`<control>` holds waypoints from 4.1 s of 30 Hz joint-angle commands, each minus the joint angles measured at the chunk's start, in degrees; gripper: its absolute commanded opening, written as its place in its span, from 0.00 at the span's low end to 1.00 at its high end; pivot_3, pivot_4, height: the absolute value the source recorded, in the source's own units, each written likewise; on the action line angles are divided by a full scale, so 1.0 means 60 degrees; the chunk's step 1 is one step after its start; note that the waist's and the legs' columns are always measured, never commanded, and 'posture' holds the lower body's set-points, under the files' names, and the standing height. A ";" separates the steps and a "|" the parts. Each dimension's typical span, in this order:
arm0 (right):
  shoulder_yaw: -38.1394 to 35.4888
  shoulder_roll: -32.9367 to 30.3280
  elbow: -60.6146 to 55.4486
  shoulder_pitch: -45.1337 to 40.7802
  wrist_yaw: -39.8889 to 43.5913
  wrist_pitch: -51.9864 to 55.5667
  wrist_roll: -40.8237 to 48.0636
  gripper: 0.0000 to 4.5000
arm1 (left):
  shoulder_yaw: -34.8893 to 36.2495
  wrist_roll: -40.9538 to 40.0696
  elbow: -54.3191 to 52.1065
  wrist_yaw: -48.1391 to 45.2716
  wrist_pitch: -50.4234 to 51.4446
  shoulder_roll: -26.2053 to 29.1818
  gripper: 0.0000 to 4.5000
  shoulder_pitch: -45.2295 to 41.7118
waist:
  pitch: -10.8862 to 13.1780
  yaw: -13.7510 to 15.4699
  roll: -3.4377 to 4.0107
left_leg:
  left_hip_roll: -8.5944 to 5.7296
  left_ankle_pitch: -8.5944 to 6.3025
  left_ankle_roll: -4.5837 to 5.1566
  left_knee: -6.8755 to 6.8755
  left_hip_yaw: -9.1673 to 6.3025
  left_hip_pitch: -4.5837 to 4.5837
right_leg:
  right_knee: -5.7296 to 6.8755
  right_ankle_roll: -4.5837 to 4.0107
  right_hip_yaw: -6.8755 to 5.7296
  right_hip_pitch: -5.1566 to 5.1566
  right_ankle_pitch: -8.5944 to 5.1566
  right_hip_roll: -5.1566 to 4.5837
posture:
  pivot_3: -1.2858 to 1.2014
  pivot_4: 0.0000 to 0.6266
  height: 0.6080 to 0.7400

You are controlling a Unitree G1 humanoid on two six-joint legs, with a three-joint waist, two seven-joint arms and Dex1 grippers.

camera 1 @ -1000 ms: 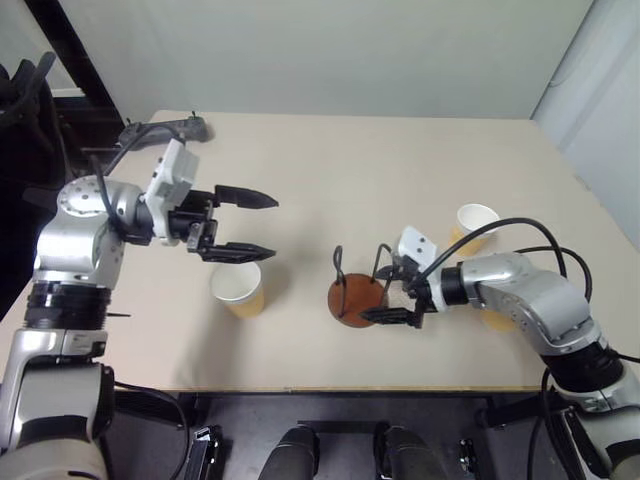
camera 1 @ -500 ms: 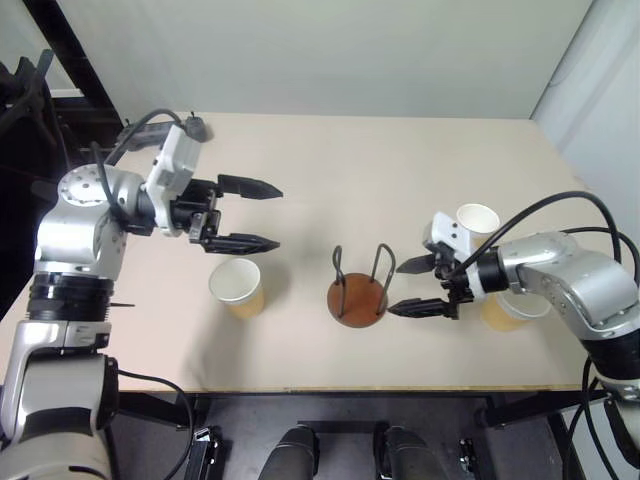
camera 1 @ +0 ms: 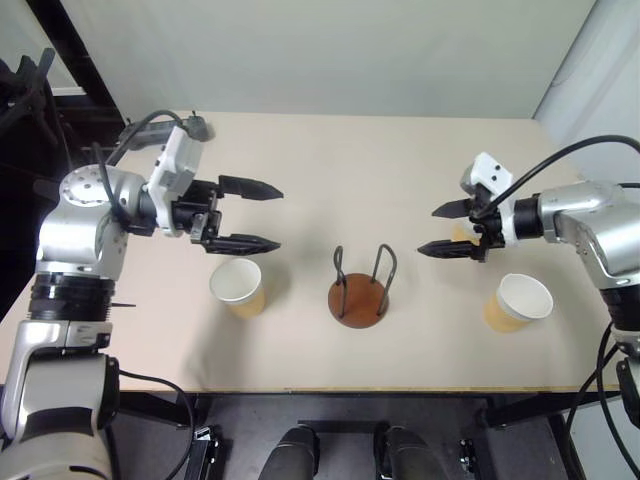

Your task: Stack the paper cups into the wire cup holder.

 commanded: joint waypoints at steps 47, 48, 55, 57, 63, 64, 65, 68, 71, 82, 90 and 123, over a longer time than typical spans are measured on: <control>0.1329 0.0640 0.6600 -0.2323 0.0892 -0.9021 -0.6655 1.00 | 0.0049 -0.0173 -0.0229 -0.0337 -0.0187 -0.0291 1.00 -0.0167 | 0.0002 -0.0005 0.0004 | 0.0012 -0.0011 -0.0005 0.0001 0.0019 0.0014 | 0.0000 -0.0021 -0.0007 -0.0006 0.0066 -0.0012 | 0.52 0.24 1.00; 0.1320 0.0637 0.6589 -0.2306 0.0904 -0.9026 -0.6661 1.00 | 0.0056 -0.0169 -0.0255 -0.0333 -0.0172 -0.0309 1.00 -0.0155 | 0.0003 -0.0010 0.0004 | 0.0013 -0.0011 -0.0005 0.0001 0.0019 0.0015 | 0.0001 -0.0021 -0.0007 -0.0007 0.0067 -0.0012 | 0.52 0.24 1.00; 0.1370 0.0457 0.6203 -0.1895 0.1179 -0.9039 -0.6777 1.00 | 0.0090 -0.0166 -0.0253 -0.0354 -0.0166 -0.0372 1.00 -0.0124 | 0.0003 -0.0008 0.0005 | 0.0014 -0.0010 -0.0005 0.0001 0.0019 0.0015 | 0.0002 -0.0024 -0.0010 -0.0007 0.0069 -0.0012 | 0.52 0.24 1.00; 0.1387 0.0450 0.6259 -0.1926 0.1113 -0.9095 -0.6894 1.00 | 0.0096 -0.0161 -0.0226 -0.0367 -0.0180 -0.0367 1.00 -0.0130 | 0.0004 -0.0012 0.0006 | 0.0015 -0.0009 -0.0005 0.0001 0.0023 0.0016 | 0.0001 -0.0025 -0.0010 -0.0007 0.0071 -0.0012 | 0.52 0.24 1.00; 0.1402 0.0488 0.6492 -0.2076 0.0983 -0.9317 -0.7174 0.73 | 0.0121 -0.0156 -0.0181 -0.0373 -0.0237 -0.0369 1.00 -0.0115 | 0.0004 -0.0013 0.0007 | 0.0019 -0.0009 -0.0005 0.0001 0.0024 0.0018 | 0.0002 -0.0028 -0.0011 -0.0007 0.0073 -0.0012 | 0.52 0.24 1.00; 0.1392 0.0495 0.6515 -0.2091 0.0985 -0.9333 -0.7196 0.65 | 0.0130 -0.0160 -0.0183 -0.0373 -0.0243 -0.0366 1.00 -0.0102 | 0.0004 -0.0012 0.0006 | 0.0019 -0.0009 -0.0005 0.0001 0.0024 0.0018 | 0.0001 -0.0028 -0.0010 -0.0007 0.0074 -0.0012 | 0.52 0.24 1.00; 0.1381 0.0499 0.6528 -0.2103 0.0993 -0.9337 -0.7213 0.57 | 0.0137 -0.0167 -0.0186 -0.0375 -0.0248 -0.0357 1.00 -0.0084 | 0.0004 -0.0012 0.0007 | 0.0019 -0.0009 -0.0005 0.0001 0.0024 0.0018 | 0.0001 -0.0029 -0.0010 -0.0007 0.0074 -0.0012 | 0.52 0.24 1.00; 0.1360 0.0488 0.6539 -0.2136 0.1040 -0.9343 -0.7247 0.34 | 0.0149 -0.0174 -0.0178 -0.0377 -0.0273 -0.0338 1.00 -0.0050 | 0.0004 -0.0012 0.0007 | 0.0019 -0.0009 -0.0005 0.0001 0.0025 0.0018 | 0.0001 -0.0029 -0.0011 -0.0007 0.0074 -0.0012 | 0.52 0.24 1.00; 0.1344 0.0458 0.6536 -0.2182 0.1114 -0.9337 -0.7260 0.09 | 0.0147 -0.0164 -0.0179 -0.0376 -0.0273 -0.0353 1.00 -0.0056 | 0.0004 -0.0012 0.0006 | 0.0020 -0.0009 -0.0006 0.0001 0.0026 0.0018 | 0.0001 -0.0029 -0.0011 -0.0008 0.0074 -0.0012 | 0.52 0.24 1.00; 0.0997 -0.0010 0.4627 -0.2136 0.2647 -0.8610 -0.6668 0.00 | -0.0098 -0.0202 -0.0032 -0.0378 -0.0404 -0.0550 1.00 -0.0110 | 0.0005 -0.0007 0.0008 | 0.0020 -0.0009 -0.0005 0.0000 0.0027 0.0016 | -0.0001 -0.0029 -0.0011 -0.0008 0.0074 -0.0011 | 0.52 0.24 1.00; 0.0560 -0.0229 0.1795 -0.2354 0.4212 -0.6517 -0.5514 0.00 | -0.0585 -0.0306 0.0400 -0.0378 -0.0629 -0.0705 1.00 -0.0429 | 0.0005 -0.0028 0.0008 | 0.0021 -0.0006 -0.0006 0.0000 0.0033 0.0015 | -0.0003 -0.0036 -0.0011 -0.0009 0.0067 -0.0009 | 0.52 0.24 1.00; 0.2023 -0.0206 -0.3019 -0.3356 0.4715 -0.1342 -0.2636 0.00 | -0.3024 -0.1077 0.2811 -0.0378 -0.2152 -0.1478 1.00 -0.2232 | 0.0005 -0.0005 0.0008 | 0.0007 0.0017 -0.0001 0.0006 0.0026 -0.0003 | 0.0005 -0.0018 -0.0007 -0.0011 0.0015 -0.0006 | 0.52 0.24 1.00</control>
